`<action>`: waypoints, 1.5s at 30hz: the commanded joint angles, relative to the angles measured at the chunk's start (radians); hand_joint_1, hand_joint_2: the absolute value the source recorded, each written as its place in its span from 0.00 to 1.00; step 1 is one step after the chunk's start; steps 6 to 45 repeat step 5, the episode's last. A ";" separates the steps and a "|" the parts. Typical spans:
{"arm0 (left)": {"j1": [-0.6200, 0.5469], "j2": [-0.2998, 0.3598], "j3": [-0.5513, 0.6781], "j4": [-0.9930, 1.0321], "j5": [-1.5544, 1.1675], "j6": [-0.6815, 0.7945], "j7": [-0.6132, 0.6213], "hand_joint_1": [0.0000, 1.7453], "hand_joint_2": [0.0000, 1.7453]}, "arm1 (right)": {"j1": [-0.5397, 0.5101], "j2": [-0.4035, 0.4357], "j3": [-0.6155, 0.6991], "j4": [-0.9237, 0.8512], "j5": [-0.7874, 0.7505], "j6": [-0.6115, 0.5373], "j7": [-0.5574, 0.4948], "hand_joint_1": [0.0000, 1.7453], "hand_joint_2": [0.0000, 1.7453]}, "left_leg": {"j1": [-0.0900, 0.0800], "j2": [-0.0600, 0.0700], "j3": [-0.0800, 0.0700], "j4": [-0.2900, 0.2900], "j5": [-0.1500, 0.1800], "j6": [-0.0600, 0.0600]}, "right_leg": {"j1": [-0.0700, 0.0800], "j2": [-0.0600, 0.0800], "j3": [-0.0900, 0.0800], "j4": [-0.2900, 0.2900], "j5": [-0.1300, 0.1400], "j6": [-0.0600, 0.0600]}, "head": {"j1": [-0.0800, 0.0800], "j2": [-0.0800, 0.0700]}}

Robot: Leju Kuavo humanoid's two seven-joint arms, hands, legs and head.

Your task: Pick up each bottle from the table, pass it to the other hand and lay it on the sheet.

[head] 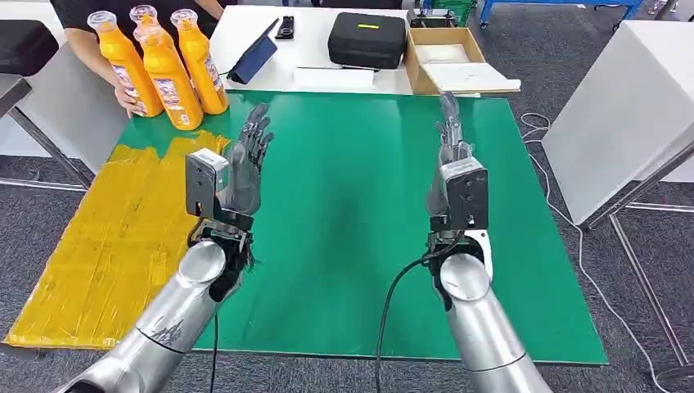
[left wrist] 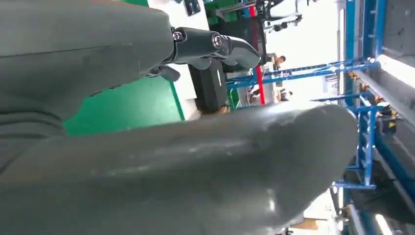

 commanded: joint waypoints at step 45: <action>-0.034 0.004 0.010 0.100 -0.006 -0.015 0.010 0.00 0.00 | -0.023 -0.003 0.052 -0.004 0.020 0.015 0.005 0.00 0.00 | 0.002 -0.003 0.003 0.001 -0.001 -0.005 | 0.001 0.001 0.003 0.000 -0.001 -0.002 | 0.000 0.000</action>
